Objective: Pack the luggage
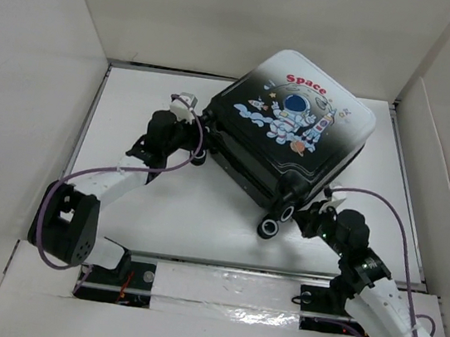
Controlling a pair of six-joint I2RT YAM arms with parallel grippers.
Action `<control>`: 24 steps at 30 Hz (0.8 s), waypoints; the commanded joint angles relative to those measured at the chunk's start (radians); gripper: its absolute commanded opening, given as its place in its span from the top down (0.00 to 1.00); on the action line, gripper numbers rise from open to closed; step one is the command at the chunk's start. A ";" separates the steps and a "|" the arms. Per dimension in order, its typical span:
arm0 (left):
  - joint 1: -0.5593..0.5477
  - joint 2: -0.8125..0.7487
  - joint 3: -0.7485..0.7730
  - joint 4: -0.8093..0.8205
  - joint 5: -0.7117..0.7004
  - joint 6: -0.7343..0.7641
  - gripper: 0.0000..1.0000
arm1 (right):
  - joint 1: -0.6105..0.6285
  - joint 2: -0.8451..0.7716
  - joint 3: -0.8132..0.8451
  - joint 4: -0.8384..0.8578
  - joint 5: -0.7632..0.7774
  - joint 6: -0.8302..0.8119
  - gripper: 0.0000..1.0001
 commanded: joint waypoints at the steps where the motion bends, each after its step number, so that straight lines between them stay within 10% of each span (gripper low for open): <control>1: -0.126 -0.099 -0.034 0.195 -0.078 -0.120 1.00 | -0.173 0.008 0.097 0.107 -0.076 -0.027 1.00; 13: -0.323 -0.149 -0.152 0.330 -0.115 -0.195 1.00 | -0.473 0.304 0.200 0.312 -0.404 -0.024 1.00; 19: -0.333 -0.174 -0.181 0.383 -0.045 -0.235 1.00 | -0.186 0.106 -0.195 0.728 -0.135 0.311 1.00; 24: -0.343 -0.232 -0.224 0.440 -0.049 -0.283 1.00 | 0.123 0.010 -0.133 0.596 0.304 0.237 1.00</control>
